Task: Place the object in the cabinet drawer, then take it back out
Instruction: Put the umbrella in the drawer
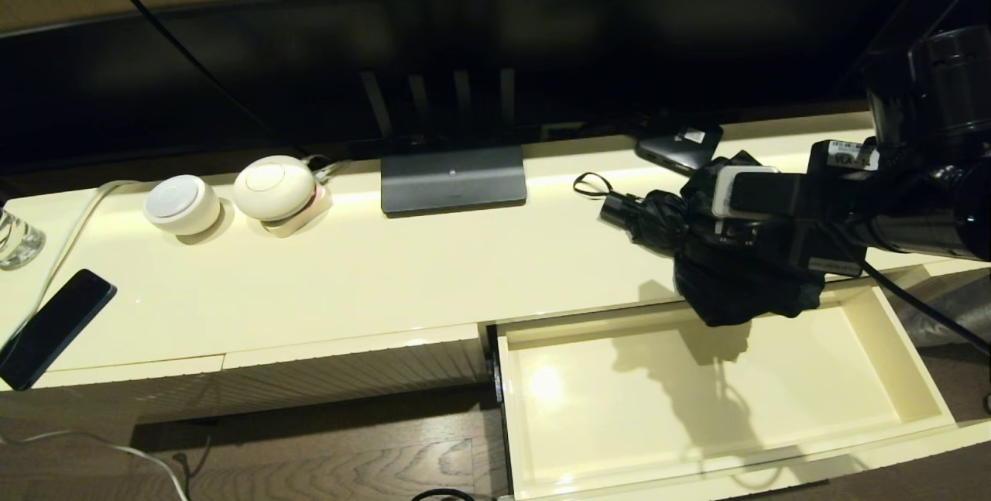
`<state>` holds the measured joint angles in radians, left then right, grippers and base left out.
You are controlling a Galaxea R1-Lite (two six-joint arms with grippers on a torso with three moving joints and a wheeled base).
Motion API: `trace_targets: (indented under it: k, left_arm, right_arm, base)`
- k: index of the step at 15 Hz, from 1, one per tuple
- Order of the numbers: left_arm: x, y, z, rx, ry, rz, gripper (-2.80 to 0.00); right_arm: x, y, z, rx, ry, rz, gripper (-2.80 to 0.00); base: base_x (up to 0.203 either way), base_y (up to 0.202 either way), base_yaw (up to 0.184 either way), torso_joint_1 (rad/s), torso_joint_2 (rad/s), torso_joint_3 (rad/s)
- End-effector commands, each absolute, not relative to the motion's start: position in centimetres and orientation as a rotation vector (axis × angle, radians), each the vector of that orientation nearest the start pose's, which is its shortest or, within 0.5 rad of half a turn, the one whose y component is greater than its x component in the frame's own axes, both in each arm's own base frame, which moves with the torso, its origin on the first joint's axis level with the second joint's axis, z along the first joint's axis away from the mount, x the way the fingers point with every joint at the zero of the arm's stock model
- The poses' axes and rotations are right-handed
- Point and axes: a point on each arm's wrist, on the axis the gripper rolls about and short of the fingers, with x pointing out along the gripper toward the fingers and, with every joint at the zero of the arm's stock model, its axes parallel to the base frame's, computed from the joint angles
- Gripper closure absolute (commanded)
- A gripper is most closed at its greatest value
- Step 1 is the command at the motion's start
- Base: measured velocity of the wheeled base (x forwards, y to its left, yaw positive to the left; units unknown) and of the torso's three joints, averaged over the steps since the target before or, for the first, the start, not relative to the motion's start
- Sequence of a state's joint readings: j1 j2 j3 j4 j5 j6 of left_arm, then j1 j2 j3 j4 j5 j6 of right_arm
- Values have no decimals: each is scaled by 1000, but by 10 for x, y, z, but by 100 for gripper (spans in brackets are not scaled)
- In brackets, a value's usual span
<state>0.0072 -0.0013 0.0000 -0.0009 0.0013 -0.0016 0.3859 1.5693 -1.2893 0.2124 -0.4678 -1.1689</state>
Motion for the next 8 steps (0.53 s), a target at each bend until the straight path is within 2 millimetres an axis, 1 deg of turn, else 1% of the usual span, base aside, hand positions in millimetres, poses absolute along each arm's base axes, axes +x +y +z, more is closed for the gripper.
trace_targets:
  k: [1,3,4,6,8]
  left_arm:
    - [-23,0,75,-2,3,9,0]
    - [-23,0,75,-2,3,9,0]
    - [-23,0,75,-2,3,9,0]
    - [-23,0,75,-2,2,9,0]
    - [-23,0,75,-2,3,9,0]
  right_arm:
    - [271,98,279,-1318,490,181,0]
    - [268,101,281,-1250,501,181,0]
    - [264,102,282,-1231,499,195,0]
    - [251,103,284,-1147,494,282,0]
    - [247,101,285,-1033,503,294,0]
  base:
    - [0,0,0,0,0,0]
    - [0,0,0,0,0,0]
    - [0,0,0,0,0,0]
    - [0,0,0,0,0,0]
    - [0,0,0,0,0,0]
